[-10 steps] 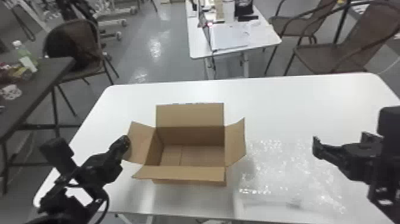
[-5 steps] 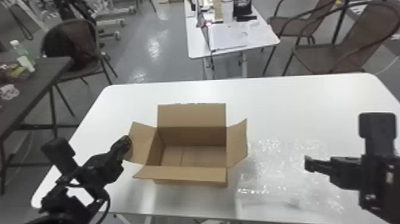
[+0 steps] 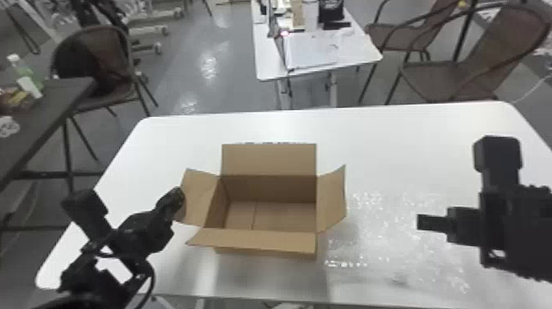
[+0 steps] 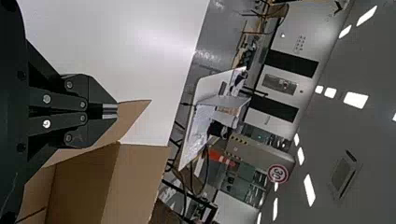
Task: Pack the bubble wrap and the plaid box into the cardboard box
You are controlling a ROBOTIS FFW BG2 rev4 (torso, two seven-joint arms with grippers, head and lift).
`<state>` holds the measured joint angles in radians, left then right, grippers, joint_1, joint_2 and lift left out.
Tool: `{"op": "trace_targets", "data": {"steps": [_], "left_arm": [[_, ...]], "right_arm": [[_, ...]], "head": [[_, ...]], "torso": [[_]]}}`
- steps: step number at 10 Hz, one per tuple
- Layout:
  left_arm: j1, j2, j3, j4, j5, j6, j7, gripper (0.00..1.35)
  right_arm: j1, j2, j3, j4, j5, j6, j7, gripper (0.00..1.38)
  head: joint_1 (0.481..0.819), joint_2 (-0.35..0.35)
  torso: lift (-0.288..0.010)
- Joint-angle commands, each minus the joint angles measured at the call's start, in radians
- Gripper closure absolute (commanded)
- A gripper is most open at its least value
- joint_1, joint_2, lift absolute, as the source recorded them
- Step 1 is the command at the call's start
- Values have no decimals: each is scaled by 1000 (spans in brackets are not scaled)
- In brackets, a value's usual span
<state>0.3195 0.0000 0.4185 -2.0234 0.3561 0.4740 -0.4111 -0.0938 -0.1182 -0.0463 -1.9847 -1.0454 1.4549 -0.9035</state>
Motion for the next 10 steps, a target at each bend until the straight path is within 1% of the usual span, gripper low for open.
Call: {"op": "trace_targets", "data": {"steps": [1, 2, 3, 4, 5, 6, 7, 8, 9, 10], "left_arm": [[-5, -3, -10, 6, -2, 0, 0, 1219], [-5, -3, -15, 11, 0, -3, 2, 1219], [-3, -3, -15, 11, 0, -6, 2, 1219], [-3, -3, -17, 12, 1, -6, 3, 1219], [-3, -3, -18, 15, 1, -6, 3, 1219], [-5, -3, -21, 19, 1, -8, 3, 1219], [-5, -3, -24, 19, 1, -8, 3, 1219], [-5, -3, -27, 22, 3, -9, 3, 1219], [-5, -3, -29, 22, 3, -9, 5, 1219], [-5, -3, -32, 23, 3, -9, 5, 1219]], "right_arm": [[-44, -46, -1, 99, -289, 10, -89, 87], [-49, -44, -1, 118, -285, 2, -89, 87], [-41, -34, 0, 116, -257, -18, -89, 87], [-41, -32, -1, 156, -252, -33, -81, 87], [-46, -40, 0, 202, -252, -51, -61, 87], [-47, -40, 2, 236, -239, -74, -45, 87], [-55, -41, 13, 265, -156, -99, 38, 85], [-72, -49, 19, 303, -97, -102, 120, 85], [-98, -69, 43, 328, -54, -103, 187, 93], [-116, -80, 48, 369, -56, -105, 256, 245]], "head": [[695, 171], [695, 186], [695, 192], [695, 193], [695, 191], [695, 191], [695, 189], [695, 189], [695, 187], [695, 181]], "torso": [[-122], [-122], [-122], [-122], [-122], [-122], [-122], [-122], [-122], [-122]]}}
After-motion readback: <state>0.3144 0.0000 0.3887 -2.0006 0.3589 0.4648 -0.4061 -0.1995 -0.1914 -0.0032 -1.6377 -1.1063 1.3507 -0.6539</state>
